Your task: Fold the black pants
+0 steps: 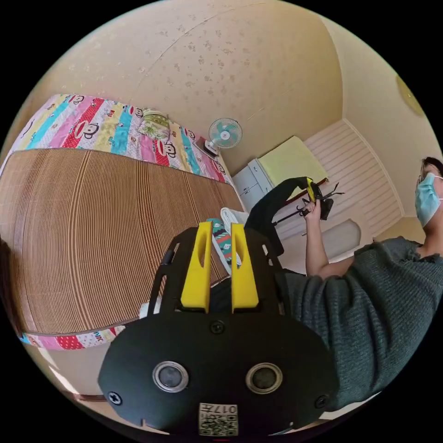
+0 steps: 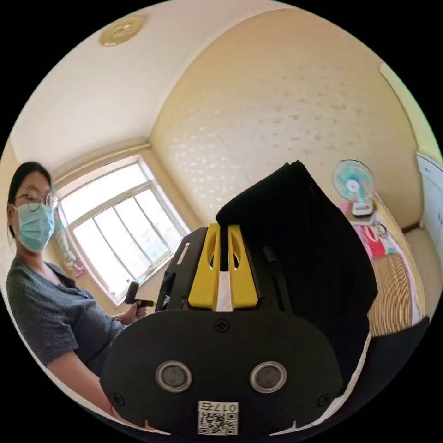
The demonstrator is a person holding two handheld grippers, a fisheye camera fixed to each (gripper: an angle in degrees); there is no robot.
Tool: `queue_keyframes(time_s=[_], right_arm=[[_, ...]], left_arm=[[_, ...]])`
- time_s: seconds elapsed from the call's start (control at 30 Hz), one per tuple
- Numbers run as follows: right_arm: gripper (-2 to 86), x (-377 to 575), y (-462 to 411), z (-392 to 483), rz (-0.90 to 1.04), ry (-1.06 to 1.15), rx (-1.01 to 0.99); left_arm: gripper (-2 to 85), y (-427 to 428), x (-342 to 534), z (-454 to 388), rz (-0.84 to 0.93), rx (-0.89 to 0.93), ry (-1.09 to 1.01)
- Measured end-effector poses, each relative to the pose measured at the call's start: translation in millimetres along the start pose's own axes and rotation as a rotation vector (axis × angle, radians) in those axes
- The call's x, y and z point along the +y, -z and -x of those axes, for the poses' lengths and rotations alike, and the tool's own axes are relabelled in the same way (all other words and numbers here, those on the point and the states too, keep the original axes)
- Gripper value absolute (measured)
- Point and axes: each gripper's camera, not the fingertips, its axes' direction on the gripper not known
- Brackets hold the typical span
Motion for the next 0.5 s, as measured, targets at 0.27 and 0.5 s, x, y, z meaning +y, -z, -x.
queue_keyframes(time_s=[0.27, 0.5], right_arm=[[2.6, -21.5, -124.6, 158.6, 0.193, 0.227, -0.467], [3.0, 4.6, -193.6, 237.8, 0.364, 0.316, -0.399]], left_arm=[[21.0, -87.5, -62.9, -162.3, -0.016, 0.081, -0.418], [3.7, -109.4, -82.2, -188.4, -0.103, -0.401, -0.331]])
